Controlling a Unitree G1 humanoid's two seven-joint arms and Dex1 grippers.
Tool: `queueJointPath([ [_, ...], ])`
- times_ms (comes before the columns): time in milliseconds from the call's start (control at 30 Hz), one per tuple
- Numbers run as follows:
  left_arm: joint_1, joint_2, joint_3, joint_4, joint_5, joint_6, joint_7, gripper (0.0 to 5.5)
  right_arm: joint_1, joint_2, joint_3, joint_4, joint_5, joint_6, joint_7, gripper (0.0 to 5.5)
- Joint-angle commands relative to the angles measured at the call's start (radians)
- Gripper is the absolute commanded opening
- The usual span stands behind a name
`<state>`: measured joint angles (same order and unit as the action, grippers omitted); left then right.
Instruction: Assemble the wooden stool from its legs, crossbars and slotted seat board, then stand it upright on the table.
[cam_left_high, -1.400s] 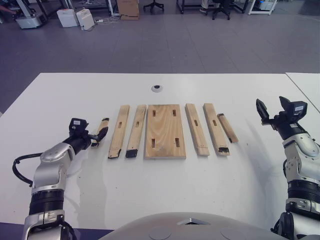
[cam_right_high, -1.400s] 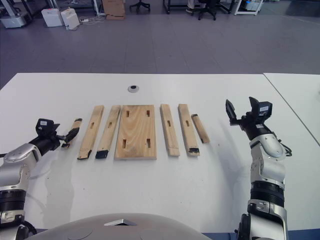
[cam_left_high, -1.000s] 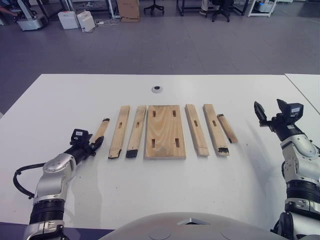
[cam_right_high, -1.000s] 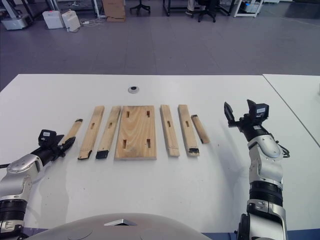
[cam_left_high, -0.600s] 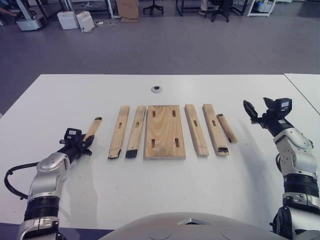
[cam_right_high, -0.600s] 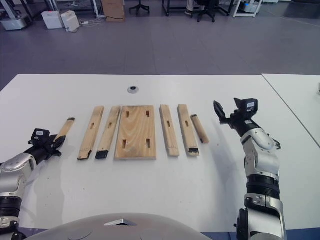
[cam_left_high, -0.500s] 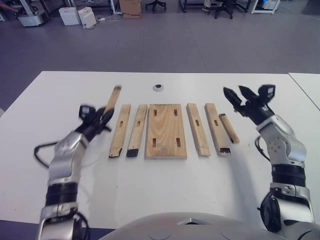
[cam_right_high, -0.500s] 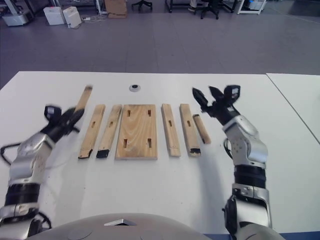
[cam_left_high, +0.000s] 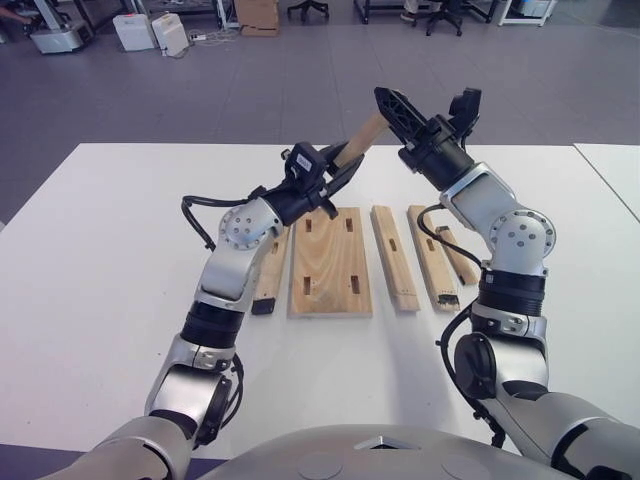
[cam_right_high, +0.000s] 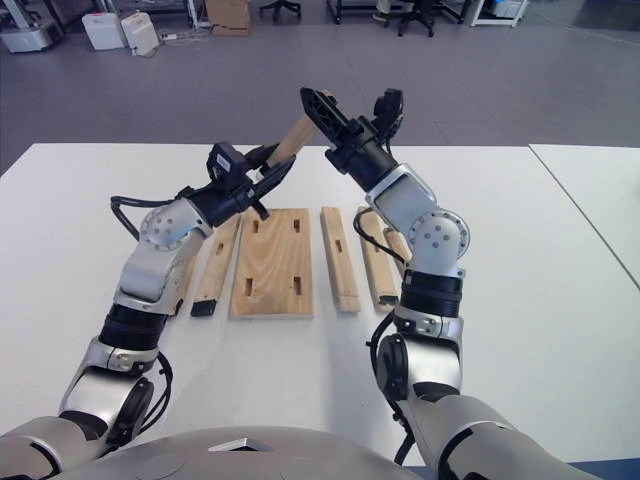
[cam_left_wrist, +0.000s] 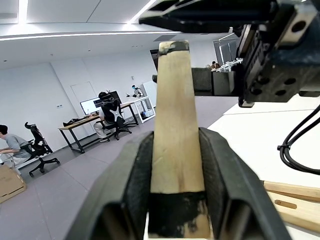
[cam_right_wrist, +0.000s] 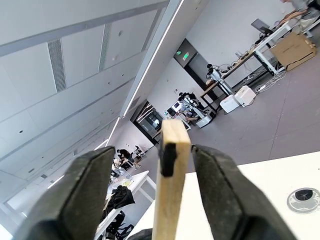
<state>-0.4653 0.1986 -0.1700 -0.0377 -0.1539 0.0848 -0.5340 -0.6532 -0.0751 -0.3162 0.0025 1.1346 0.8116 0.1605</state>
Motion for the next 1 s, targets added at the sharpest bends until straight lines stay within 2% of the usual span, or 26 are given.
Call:
queueJointPath([
  [33,-0.012,0.001,-0.028,-0.005,0.039,-0.022,-0.002,1.29,-0.017,0.008,-0.012,-0.022,0.042,0.022,-0.048,2.05],
  [267,-0.03,0.006,-0.034,-0.011,0.059,-0.034,-0.006,1.29,-0.01,0.015,-0.02,-0.009,0.038,0.014,-0.095,0.77],
  [367,-0.028,0.003,-0.036,-0.006,0.07,-0.033,0.005,1.29,0.016,-0.001,-0.005,-0.032,0.011,0.013,-0.093,0.41],
  [400,-0.026,0.003,-0.037,-0.005,0.072,-0.03,0.006,1.29,0.03,-0.014,0.005,-0.05,-0.008,0.008,-0.084,0.41],
  [433,-0.017,0.01,-0.044,-0.007,0.073,-0.023,-0.004,1.67,0.052,-0.031,0.005,-0.071,-0.025,0.0,-0.077,0.41],
  [567,0.08,0.053,0.004,-0.051,0.052,0.029,0.011,2.28,0.216,-0.135,-0.03,-0.105,-0.149,-0.069,-0.028,0.41],
  [733,0.222,0.002,0.191,-0.163,-0.181,0.172,0.069,3.15,0.387,-0.149,0.014,0.013,-0.339,-0.219,0.074,0.41],
  [833,0.219,-0.021,0.237,-0.184,-0.249,0.23,0.111,3.18,0.403,-0.106,0.032,0.085,-0.395,-0.319,0.133,0.41],
  [1000,0.219,-0.041,0.237,-0.184,-0.262,0.251,0.145,3.18,0.404,-0.057,0.05,0.097,-0.419,-0.413,0.222,0.41],
])
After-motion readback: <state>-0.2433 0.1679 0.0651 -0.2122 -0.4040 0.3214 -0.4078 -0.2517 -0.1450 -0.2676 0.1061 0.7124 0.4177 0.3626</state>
